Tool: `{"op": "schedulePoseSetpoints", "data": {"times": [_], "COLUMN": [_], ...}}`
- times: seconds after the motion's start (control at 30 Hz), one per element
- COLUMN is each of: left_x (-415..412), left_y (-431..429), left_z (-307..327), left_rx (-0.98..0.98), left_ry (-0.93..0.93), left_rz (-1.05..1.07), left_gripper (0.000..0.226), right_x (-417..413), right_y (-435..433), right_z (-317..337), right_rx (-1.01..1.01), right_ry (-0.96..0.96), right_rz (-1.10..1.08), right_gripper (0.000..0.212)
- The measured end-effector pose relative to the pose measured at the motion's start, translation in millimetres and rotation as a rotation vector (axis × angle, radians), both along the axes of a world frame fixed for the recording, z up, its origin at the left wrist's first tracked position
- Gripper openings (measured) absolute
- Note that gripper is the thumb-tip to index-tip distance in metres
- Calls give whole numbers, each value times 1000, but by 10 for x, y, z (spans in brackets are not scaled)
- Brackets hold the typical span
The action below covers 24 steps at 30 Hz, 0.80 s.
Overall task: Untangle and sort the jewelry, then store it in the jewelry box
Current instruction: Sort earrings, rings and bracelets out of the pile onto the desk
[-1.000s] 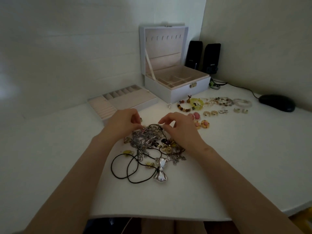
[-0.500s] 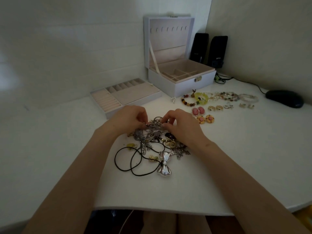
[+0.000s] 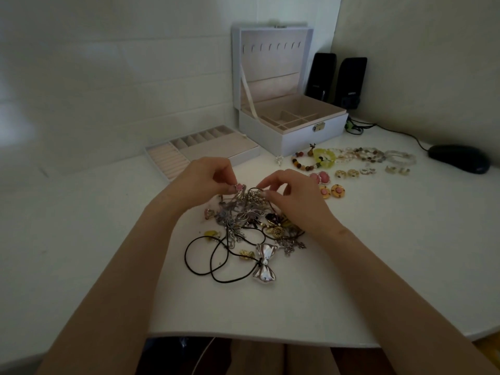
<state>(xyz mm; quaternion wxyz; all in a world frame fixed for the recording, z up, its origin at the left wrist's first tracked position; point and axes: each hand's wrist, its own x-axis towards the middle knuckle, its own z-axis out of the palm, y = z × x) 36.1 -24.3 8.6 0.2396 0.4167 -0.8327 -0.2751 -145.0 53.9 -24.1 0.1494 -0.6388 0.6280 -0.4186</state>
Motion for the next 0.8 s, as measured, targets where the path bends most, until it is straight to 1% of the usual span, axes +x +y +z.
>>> {"op": "schedulePoseSetpoints", "data": {"times": [0.07,0.1,0.23,0.33,0.4,0.6,0.7,0.77,0.8], "left_x": [-29,-46,-95,-87,-74,-58,-21,67,127], "left_y": [31,49,90,78,67,93,73,12,-19], "left_z": [14,18,21,23,23,59,44,47,56], "left_rx": [4,2,-48,-68,-61,5,-26,-49,-30], "left_ry": [53,69,88,92,89,122,51,-45,-122], "left_rz": [-50,-80,-140,-144,-152,-160,-107,17,69], "left_gripper": [14,14,12,6,4,7,6,14,19], "right_x": [32,49,95,85,79,81,83,73,69], "right_y": [25,33,10,1,8,15,30,39,42], "right_z": [58,77,60,58,71,81,74,62,55], "right_rx": [-29,-23,7,27,35,45,38,48,54], "right_ry": [-122,-141,-160,-214,-231,-238,-240,-178,-145], "right_rz": [52,74,66,51,68,70,73,64,59], "right_gripper": [12,12,8,13,13,8,8,12,13]}}
